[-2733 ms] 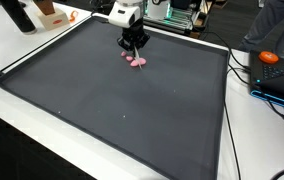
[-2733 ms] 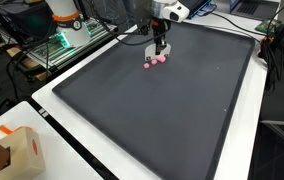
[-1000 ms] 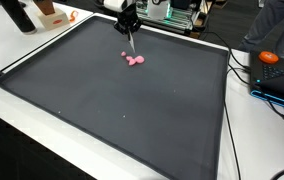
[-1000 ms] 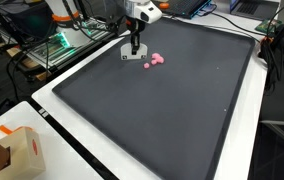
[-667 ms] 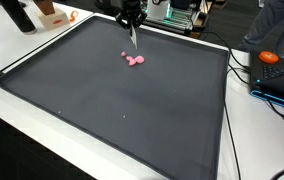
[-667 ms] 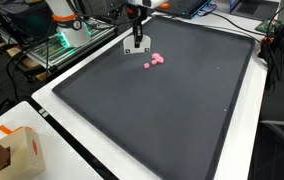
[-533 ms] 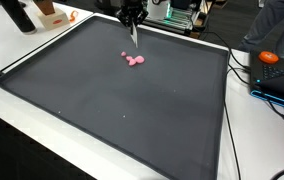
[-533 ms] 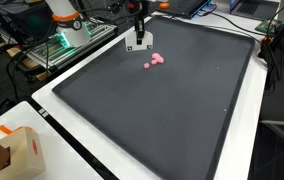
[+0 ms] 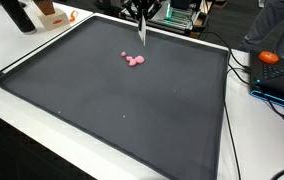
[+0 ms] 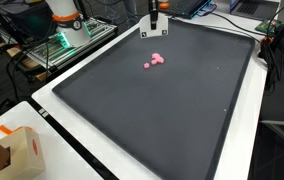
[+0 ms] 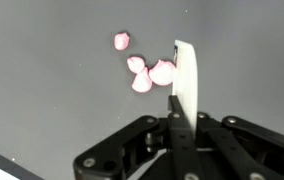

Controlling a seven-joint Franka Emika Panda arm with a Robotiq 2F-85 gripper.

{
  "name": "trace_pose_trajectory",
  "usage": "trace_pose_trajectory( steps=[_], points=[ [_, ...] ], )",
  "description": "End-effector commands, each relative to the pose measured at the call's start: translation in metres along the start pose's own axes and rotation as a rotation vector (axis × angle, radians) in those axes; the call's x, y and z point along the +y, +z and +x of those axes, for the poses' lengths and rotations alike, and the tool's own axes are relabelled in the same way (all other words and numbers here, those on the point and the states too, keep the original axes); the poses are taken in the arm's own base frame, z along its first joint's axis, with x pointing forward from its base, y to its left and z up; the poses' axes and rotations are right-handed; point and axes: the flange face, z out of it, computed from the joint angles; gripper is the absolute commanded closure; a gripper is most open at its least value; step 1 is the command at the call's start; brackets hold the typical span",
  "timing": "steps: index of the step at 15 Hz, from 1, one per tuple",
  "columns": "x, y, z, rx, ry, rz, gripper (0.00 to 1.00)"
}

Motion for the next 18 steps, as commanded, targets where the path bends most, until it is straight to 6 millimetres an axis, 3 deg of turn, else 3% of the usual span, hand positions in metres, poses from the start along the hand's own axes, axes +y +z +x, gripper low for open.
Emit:
trace_pose_trajectory(
  steps=[1, 11, 18],
  points=[
    [-0.002, -0.004, 0.004, 0.006, -0.004, -0.002, 0.96],
    [0.000, -0.002, 0.003, 0.004, 0.001, -0.001, 0.99],
    [-0.010, -0.022, 0.037, -0.012, 0.142, -0.087, 0.99]
  ],
)
